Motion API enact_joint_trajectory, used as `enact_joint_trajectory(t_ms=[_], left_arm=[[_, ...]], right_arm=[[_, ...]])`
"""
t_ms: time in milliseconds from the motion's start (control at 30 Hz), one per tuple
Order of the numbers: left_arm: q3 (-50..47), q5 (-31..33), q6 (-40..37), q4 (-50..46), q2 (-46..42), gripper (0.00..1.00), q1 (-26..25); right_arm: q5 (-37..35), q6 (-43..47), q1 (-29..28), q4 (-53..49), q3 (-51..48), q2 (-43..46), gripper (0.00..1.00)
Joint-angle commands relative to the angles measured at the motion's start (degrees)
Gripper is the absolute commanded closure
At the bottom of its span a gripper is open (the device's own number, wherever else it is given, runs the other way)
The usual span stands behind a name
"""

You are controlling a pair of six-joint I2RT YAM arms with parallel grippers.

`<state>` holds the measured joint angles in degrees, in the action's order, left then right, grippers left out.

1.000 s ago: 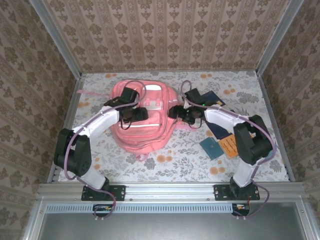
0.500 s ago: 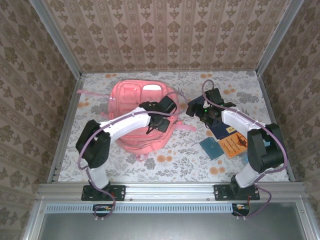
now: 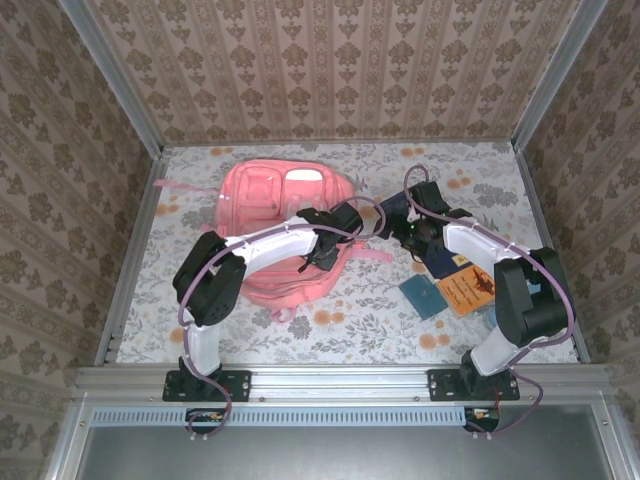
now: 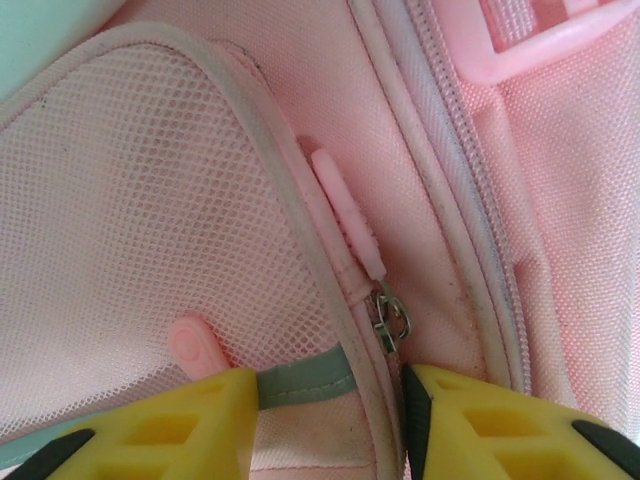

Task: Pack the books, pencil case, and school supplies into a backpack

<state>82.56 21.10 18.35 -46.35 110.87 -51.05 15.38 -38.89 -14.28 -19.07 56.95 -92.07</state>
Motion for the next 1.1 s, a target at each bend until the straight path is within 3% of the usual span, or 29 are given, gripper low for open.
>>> enact_joint_trajectory(t_ms=[0,133,200,333,533,767,1067], left_arm=[[1.4,2.29,-0.99,-3.24,1.62,0.55,-0.08],[2.37,0.67,-3.55,-6.48,3.74,0.42,-0.06],[2.91,1.64,-3.52,-7.74,4.71,0.42,-0.1],[4.1,2.3,-3.67,-8.4,5.63,0.54,-0.09],[6.19,3.45,-4.63,-9.46,3.12,0.86,-0.1],[6.34,5.8,-8.2,-8.9,-8.37,0.89,0.76],[3.45,4.53,-11.19,-3.66,-21.18,0.93,4.87]], right_arm=[[-0.7,-0.66,0.25,-0.18,-0.37,1.63,0.15],[-0.96,-0.74,0.39,-0.28,-0.28,1.54,0.16],[-1.22,-0.77,0.38,-0.21,-0.37,1.46,0.16],[-1.76,-0.36,0.47,-0.58,-0.06,1.28,0.16],[-2.85,4.79,0.53,-0.07,0.29,2.94,0.17],[-2.62,18.32,-0.88,1.85,1.43,5.06,0.17],[10.41,31.7,-5.81,2.69,5.68,5.38,0.24]])
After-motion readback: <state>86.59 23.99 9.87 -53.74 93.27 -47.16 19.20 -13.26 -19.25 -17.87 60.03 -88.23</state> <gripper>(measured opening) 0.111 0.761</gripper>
